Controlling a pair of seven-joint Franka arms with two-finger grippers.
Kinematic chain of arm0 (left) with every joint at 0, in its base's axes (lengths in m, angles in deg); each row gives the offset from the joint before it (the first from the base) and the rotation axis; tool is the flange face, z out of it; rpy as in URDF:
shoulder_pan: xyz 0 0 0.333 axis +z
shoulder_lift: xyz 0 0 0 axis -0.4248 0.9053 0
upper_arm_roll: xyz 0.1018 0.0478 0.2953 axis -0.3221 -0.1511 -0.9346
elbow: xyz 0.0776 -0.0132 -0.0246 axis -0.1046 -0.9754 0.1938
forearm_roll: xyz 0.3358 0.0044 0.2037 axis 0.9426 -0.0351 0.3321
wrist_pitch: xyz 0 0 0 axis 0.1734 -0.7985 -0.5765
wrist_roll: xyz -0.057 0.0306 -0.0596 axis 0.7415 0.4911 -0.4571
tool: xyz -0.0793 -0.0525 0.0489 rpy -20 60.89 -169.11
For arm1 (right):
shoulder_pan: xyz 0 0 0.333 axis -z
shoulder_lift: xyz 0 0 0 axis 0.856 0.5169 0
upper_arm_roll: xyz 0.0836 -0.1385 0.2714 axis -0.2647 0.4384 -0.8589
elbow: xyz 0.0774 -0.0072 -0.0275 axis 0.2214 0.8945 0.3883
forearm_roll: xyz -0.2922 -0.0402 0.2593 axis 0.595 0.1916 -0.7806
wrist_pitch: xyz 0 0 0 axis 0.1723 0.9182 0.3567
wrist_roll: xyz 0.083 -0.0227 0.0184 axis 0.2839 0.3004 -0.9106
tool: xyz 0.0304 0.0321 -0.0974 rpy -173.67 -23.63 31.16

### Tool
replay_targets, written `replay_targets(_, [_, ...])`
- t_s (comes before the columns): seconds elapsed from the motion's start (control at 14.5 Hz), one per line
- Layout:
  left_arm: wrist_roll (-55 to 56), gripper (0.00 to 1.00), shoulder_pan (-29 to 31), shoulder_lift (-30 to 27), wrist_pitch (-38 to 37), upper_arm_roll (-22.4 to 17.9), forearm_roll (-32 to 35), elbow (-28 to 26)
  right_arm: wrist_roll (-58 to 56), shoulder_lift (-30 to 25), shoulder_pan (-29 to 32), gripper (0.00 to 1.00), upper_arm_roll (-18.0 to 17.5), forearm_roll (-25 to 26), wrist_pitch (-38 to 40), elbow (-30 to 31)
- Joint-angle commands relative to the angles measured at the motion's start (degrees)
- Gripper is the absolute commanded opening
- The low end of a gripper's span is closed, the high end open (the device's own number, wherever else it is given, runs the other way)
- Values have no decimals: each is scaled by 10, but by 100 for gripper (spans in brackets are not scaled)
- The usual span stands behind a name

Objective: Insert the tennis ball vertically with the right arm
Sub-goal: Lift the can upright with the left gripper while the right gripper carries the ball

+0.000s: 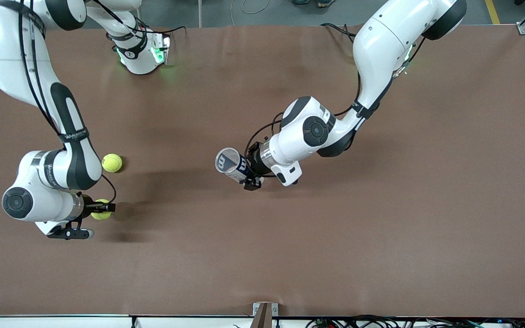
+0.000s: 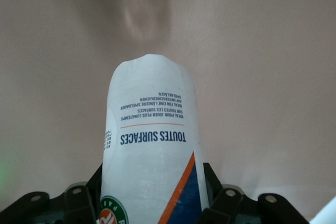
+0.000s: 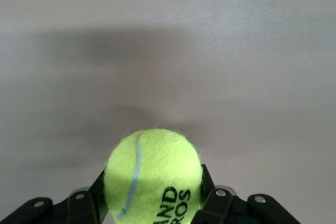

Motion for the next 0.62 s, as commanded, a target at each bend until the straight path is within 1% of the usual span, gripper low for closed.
replay_targets(0.0, [-17, 72, -9, 18, 18, 10, -32, 19, 35, -85, -36, 44, 0, 1, 89, 21])
replay_targets(0.21, [-21, 72, -24, 32, 48, 10, -41, 19, 103, -151, -94, 45, -1, -2, 177, 21])
replay_targets(0.28, [-21, 72, -28, 39, 55, 11, -41, 20, 131, -173, -119, 45, -1, -13, 200, 21])
replay_targets(0.34, [-20, 72, -29, 46, 58, 11, -43, 25, 173, -193, -146, 45, 0, -36, 218, 21])
replay_targets(0.55, [-22, 72, -29, 52, 59, 15, -56, 31, 291, -221, -212, 45, -1, -80, 230, 21])
